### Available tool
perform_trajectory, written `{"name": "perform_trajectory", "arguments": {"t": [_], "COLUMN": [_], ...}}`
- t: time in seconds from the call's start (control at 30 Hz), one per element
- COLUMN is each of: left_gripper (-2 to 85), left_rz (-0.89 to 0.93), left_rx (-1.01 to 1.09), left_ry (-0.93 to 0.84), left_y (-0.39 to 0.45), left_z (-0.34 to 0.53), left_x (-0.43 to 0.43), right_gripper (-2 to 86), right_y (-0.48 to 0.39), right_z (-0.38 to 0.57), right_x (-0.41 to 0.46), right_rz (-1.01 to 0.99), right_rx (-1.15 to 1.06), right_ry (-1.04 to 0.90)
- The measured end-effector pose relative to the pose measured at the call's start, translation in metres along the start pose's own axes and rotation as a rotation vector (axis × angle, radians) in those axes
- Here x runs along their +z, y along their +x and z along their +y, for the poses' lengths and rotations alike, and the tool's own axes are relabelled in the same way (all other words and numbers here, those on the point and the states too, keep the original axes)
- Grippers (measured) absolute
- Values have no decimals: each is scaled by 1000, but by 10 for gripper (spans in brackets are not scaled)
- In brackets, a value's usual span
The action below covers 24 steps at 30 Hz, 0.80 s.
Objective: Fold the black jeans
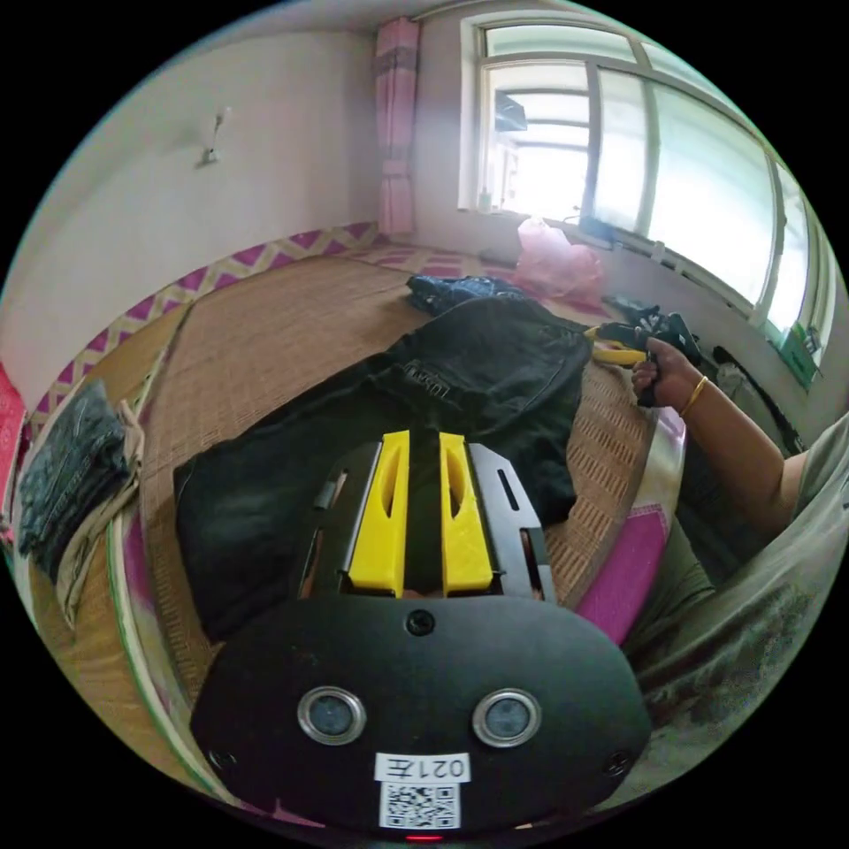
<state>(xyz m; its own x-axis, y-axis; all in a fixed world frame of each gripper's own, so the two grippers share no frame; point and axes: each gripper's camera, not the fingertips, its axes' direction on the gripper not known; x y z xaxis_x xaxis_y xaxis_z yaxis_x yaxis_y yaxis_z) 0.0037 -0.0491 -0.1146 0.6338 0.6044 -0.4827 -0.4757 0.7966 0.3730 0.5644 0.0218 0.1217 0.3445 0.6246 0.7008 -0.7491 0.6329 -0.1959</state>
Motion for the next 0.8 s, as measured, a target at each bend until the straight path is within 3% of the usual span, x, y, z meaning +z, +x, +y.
{"name": "perform_trajectory", "arguments": {"t": [0.17,0.33,0.4,0.57,0.67,0.8], "left_gripper": [30,-5,-8,-9,-10,-10], "left_rz": [-9,-74,-72,-90,-97,-111], "left_rx": [-116,-161,-193,-258,-298,-342], "left_ry": [25,33,40,44,41,28], "left_y": [-37,-66,-80,-107,-123,-144], "left_z": [29,63,80,111,129,150], "left_x": [-29,-57,-69,-85,-94,-103], "right_gripper": [57,47,47,48,48,48], "right_y": [-26,-182,-270,-386,-406,-373], "right_z": [-2,48,104,268,370,471], "right_x": [4,-18,-5,57,117,230], "right_rz": [-50,-58,-59,-61,-56,103], "right_rx": [-9,-509,-783,-1259,-1452,-1597], "right_ry": [21,87,38,-83,-187,-440]}}
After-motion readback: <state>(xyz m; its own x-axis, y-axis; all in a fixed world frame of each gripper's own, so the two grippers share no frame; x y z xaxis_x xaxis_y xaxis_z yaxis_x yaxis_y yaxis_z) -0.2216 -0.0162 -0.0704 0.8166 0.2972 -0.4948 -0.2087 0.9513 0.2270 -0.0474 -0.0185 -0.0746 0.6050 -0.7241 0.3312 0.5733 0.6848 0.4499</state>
